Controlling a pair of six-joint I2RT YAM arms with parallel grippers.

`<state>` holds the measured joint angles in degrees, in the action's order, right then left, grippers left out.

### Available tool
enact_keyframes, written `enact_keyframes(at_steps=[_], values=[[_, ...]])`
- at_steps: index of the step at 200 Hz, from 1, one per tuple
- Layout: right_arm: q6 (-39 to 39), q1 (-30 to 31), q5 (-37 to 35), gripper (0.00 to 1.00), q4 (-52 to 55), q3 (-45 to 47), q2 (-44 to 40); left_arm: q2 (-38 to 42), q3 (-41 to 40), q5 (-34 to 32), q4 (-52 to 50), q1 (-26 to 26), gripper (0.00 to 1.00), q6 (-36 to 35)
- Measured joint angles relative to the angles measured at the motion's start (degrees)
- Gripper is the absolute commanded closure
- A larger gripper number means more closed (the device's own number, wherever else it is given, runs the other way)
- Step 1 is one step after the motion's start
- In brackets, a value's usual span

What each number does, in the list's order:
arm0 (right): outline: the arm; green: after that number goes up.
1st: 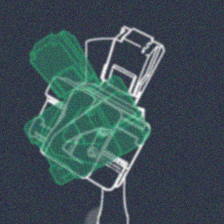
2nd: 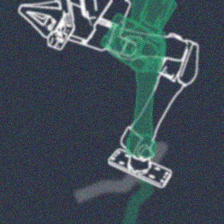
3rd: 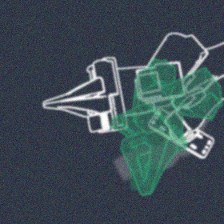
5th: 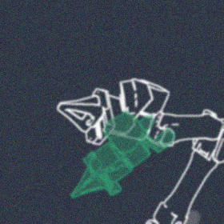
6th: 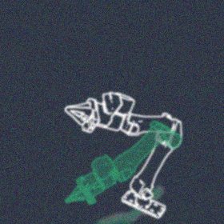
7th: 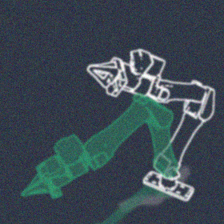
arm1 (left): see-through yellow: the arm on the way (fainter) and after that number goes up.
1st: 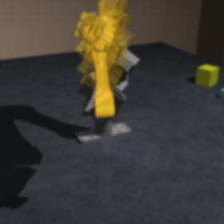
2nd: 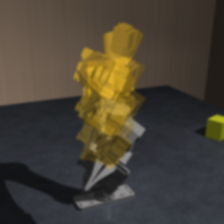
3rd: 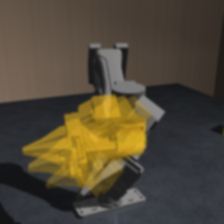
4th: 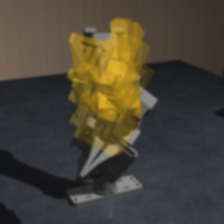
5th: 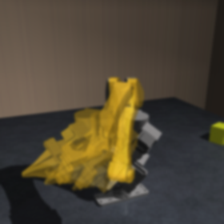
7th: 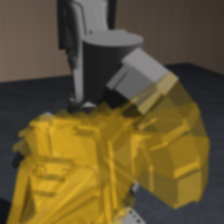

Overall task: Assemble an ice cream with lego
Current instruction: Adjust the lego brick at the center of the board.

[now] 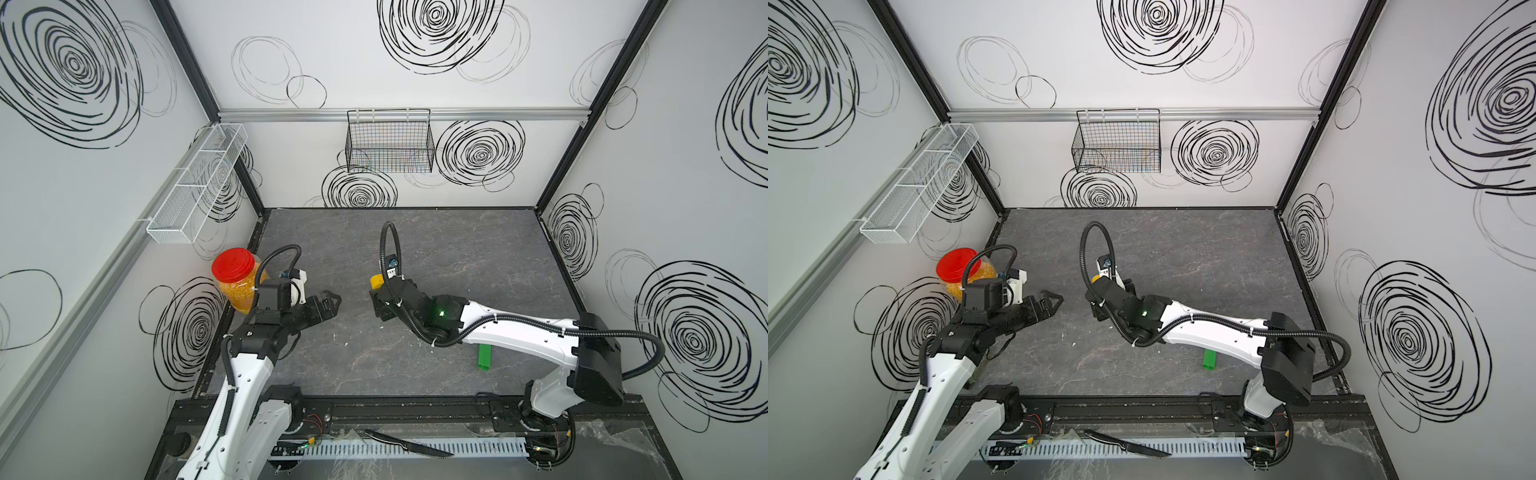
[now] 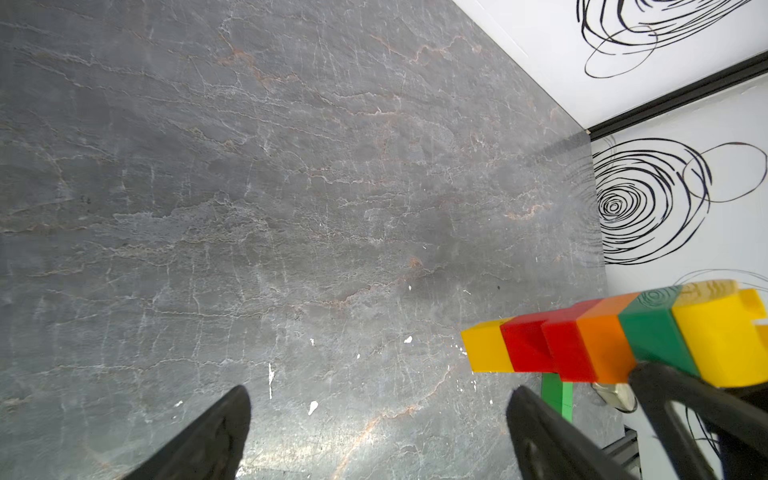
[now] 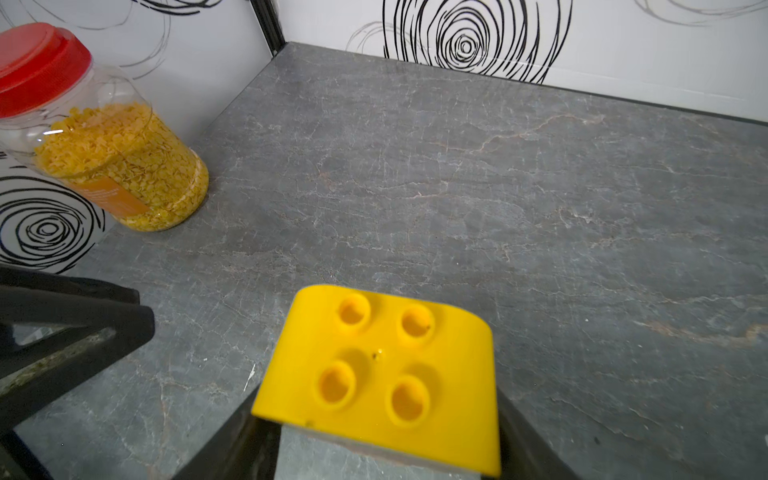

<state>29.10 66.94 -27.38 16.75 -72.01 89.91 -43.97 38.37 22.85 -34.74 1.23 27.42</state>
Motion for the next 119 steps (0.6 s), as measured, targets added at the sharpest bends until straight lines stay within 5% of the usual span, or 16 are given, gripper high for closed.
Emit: enact_keyframes(at_steps=[119], values=[[-0.3,-9.7,20.9,0.75,26.7,-7.2,-1.9,-1.8,0.0,0.3,0.1,0.0,0.01,0.0]])
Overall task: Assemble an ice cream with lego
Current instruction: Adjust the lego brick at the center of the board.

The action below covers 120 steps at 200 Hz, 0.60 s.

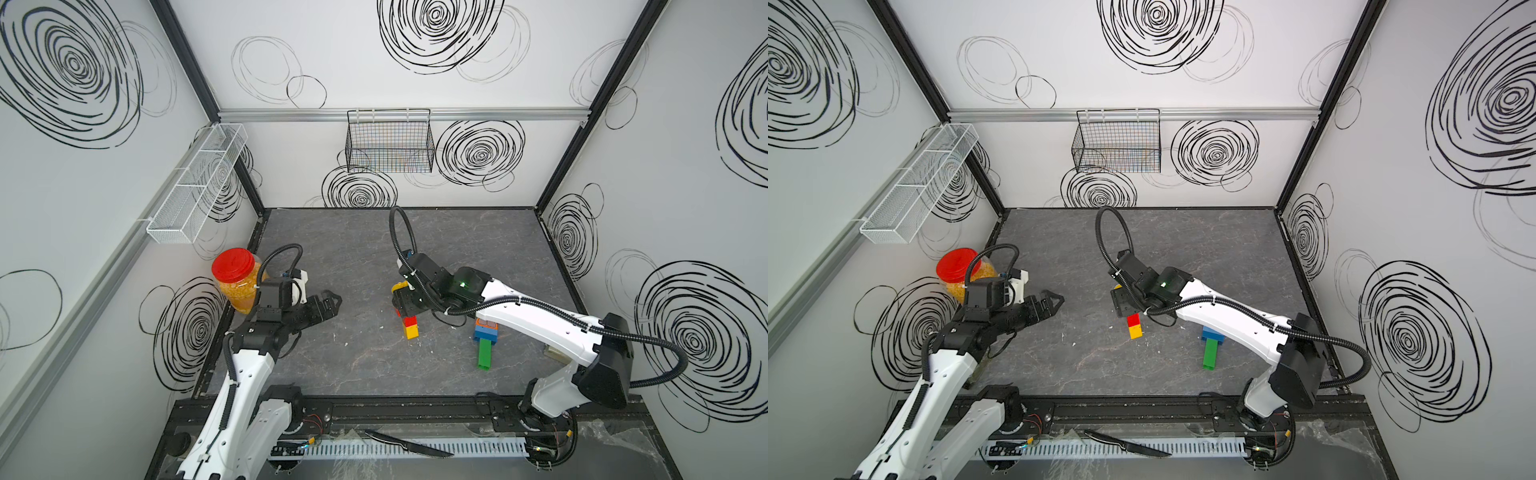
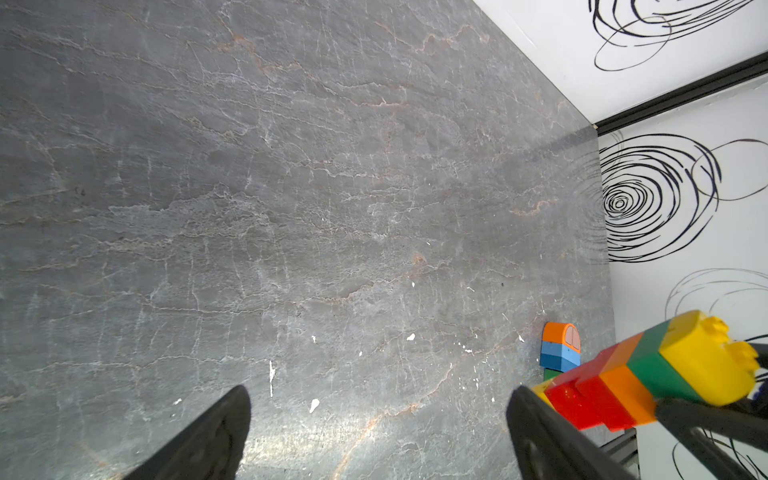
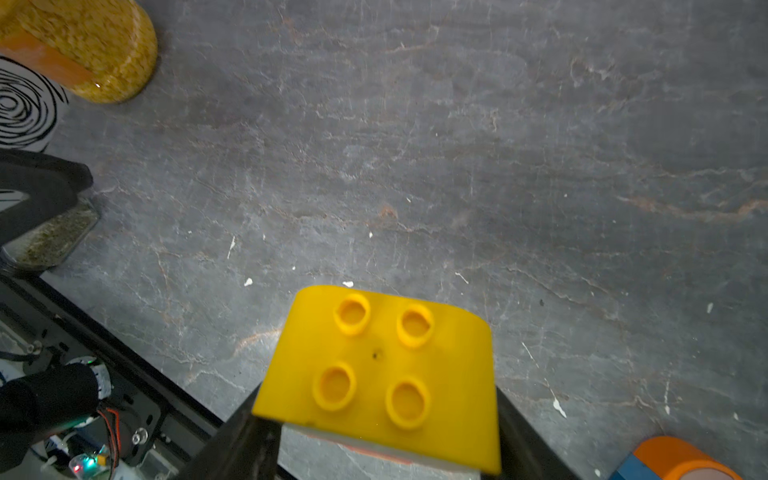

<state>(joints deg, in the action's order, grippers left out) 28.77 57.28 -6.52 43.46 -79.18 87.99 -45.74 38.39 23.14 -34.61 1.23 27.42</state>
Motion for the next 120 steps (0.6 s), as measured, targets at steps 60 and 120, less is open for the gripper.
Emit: enact_keyframes(at_steps=[60,120], values=[[-3.3,-6.2,11.9,0.77,9.9,-5.6,6.1,-1.2,0.0,0.0,0.2,0.0,0.01,-0.1],[-7.1,-8.0,18.8,0.79,17.6,-9.9,16.5,-1.6,0.0,0.3,0.4,0.3,0.01,-0.5]])
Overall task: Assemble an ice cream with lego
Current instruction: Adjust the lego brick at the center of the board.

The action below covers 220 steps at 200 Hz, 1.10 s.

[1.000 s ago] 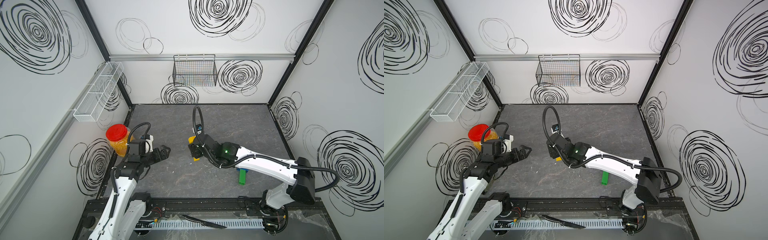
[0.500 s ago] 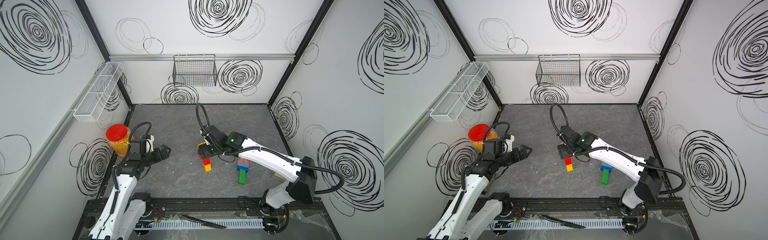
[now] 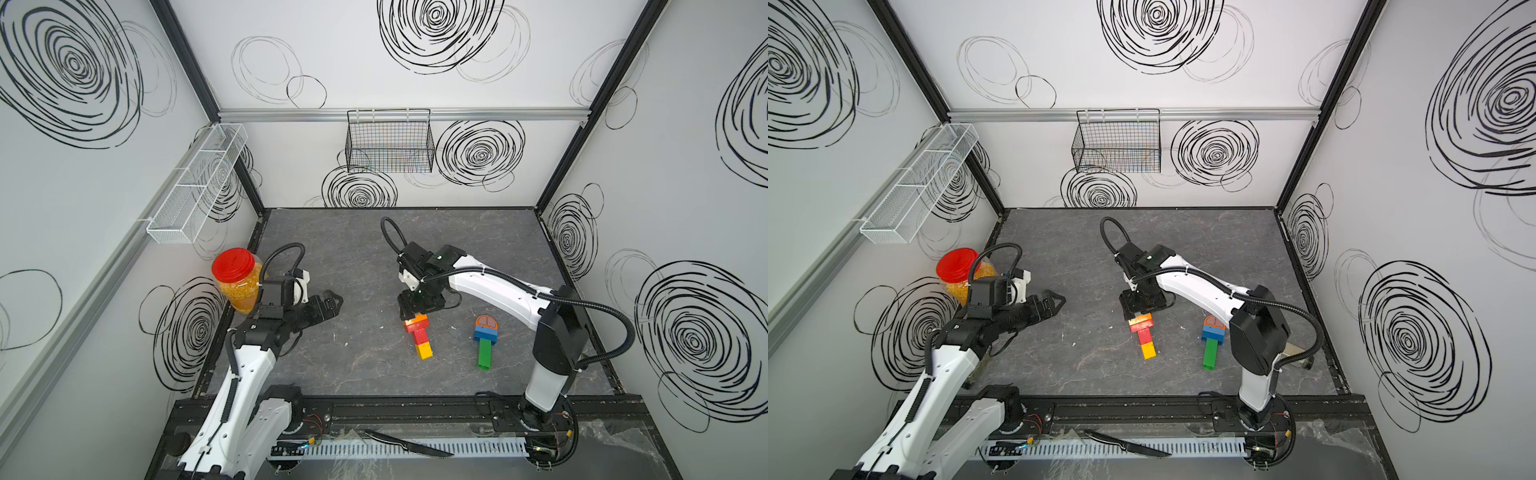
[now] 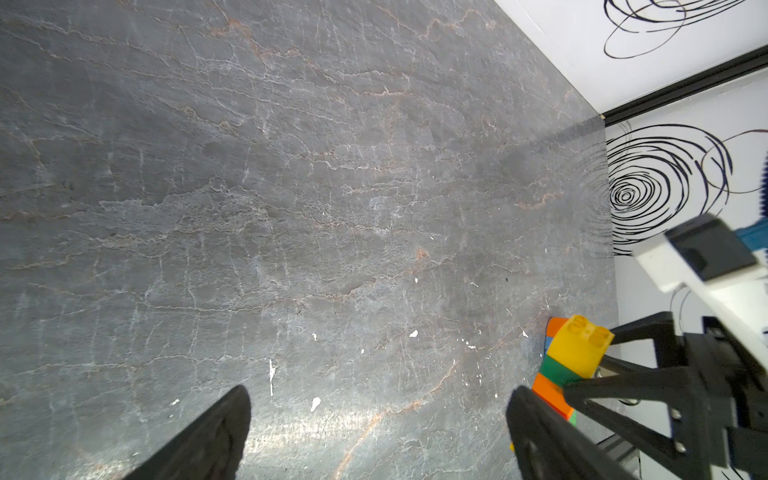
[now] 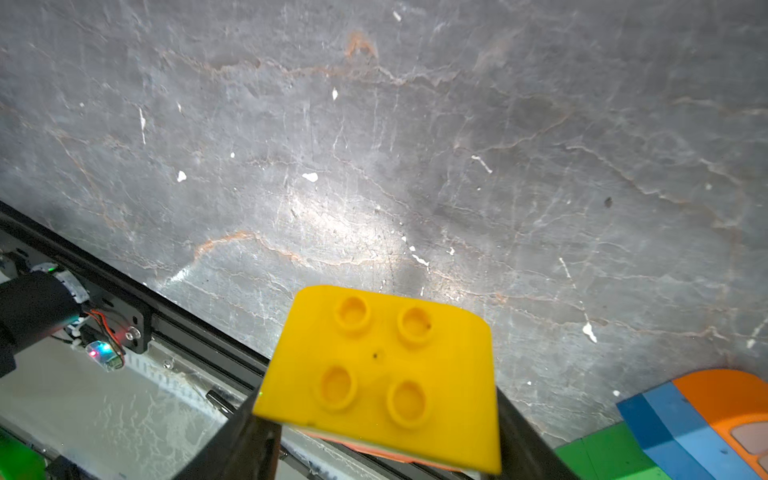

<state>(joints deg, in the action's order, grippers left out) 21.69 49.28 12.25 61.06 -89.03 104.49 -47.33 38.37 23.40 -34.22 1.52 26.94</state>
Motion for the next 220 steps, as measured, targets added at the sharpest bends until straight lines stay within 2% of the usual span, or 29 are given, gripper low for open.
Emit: enact_keyframes(at_steps=[86,220], values=[[-6.1,-1.8,5.9,0.80,8.2,-7.8,9.6,-0.3,0.0,0.8,0.0,0.0,0.01,-0.4],[-9.7,-0.9,4.3,0.80,15.7,-10.4,17.9,-0.3,0.0,0.9,0.0,0.3,0.01,-0.6]])
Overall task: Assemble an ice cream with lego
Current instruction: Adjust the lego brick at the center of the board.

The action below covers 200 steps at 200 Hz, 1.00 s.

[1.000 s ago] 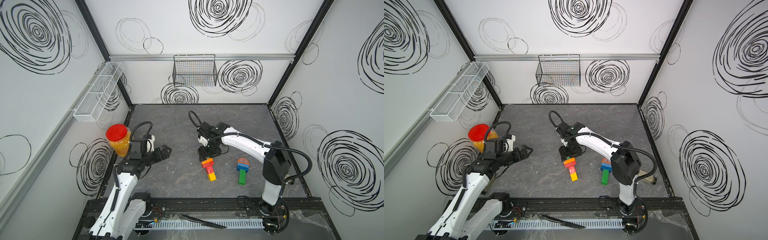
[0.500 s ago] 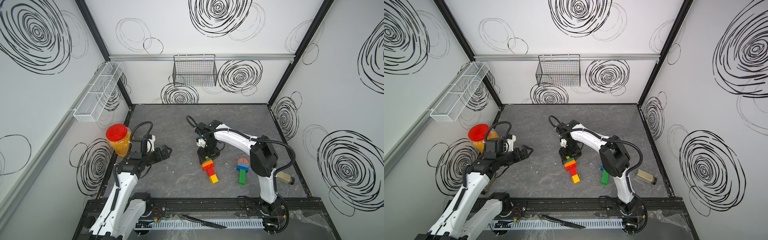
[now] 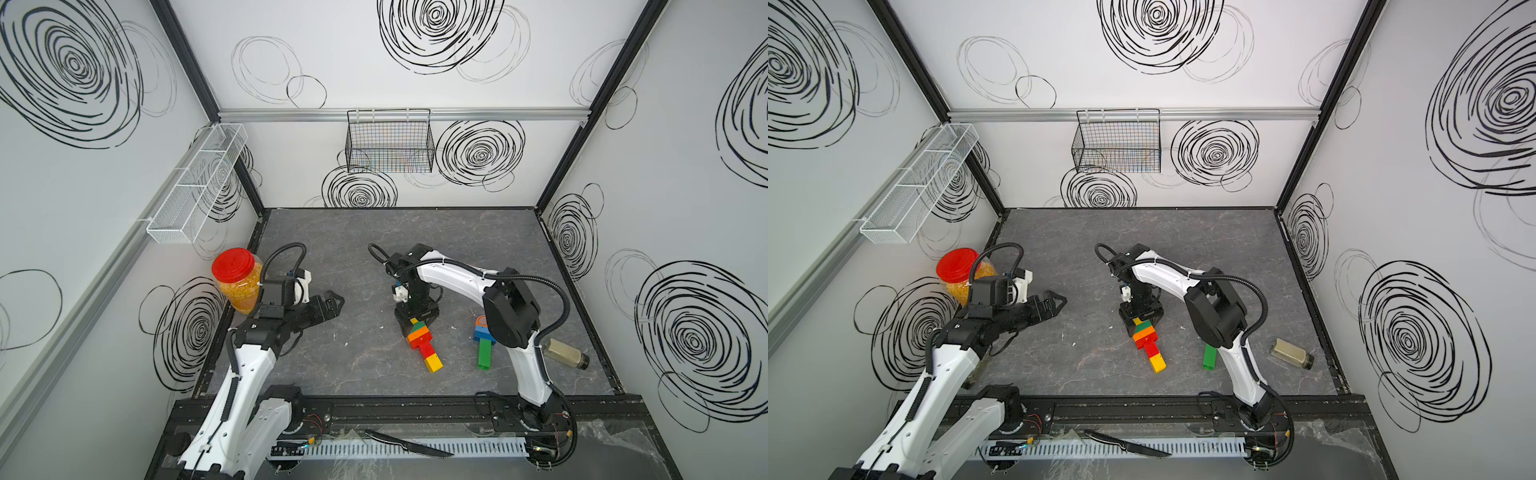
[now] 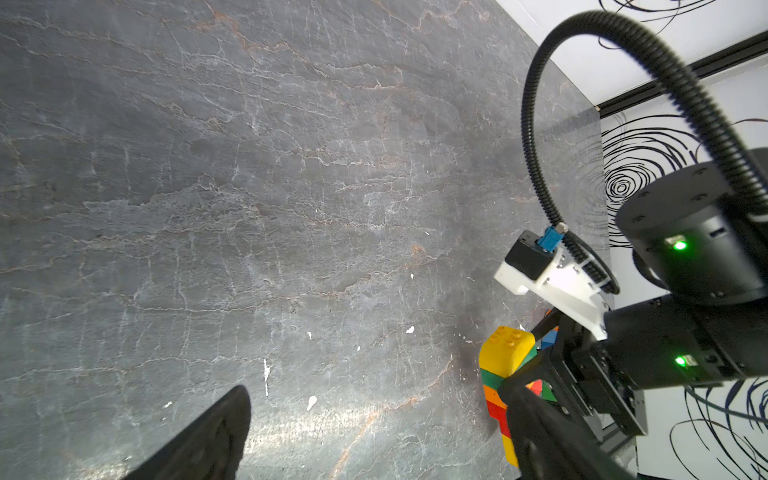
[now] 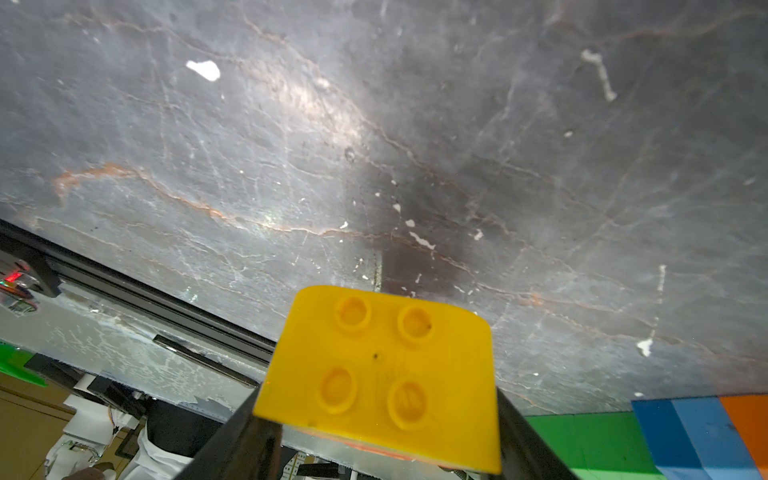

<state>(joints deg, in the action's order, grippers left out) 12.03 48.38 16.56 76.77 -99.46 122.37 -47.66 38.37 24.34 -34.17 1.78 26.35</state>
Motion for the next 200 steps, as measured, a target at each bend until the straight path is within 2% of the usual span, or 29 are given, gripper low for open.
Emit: enact_keyframes(at_steps=[84,144,164,200], values=[[-1.1,0.3,-0.2,0.80,0.6,0.3,1.7,0.0,0.0,0.0,0.0,0.0,0.01,0.0],[-1.2,0.3,-0.7,0.73,0.3,1.2,2.7,0.0,0.0,0.0,0.0,0.0,0.01,0.0],[-1.2,0.3,-0.9,0.68,-0.2,1.8,2.8,0.0,0.0,0.0,0.0,0.0,0.01,0.0],[-1.2,0.6,-1.5,0.51,-1.0,2.0,2.8,0.0,0.0,0.0,0.0,0.0,0.01,0.0]])
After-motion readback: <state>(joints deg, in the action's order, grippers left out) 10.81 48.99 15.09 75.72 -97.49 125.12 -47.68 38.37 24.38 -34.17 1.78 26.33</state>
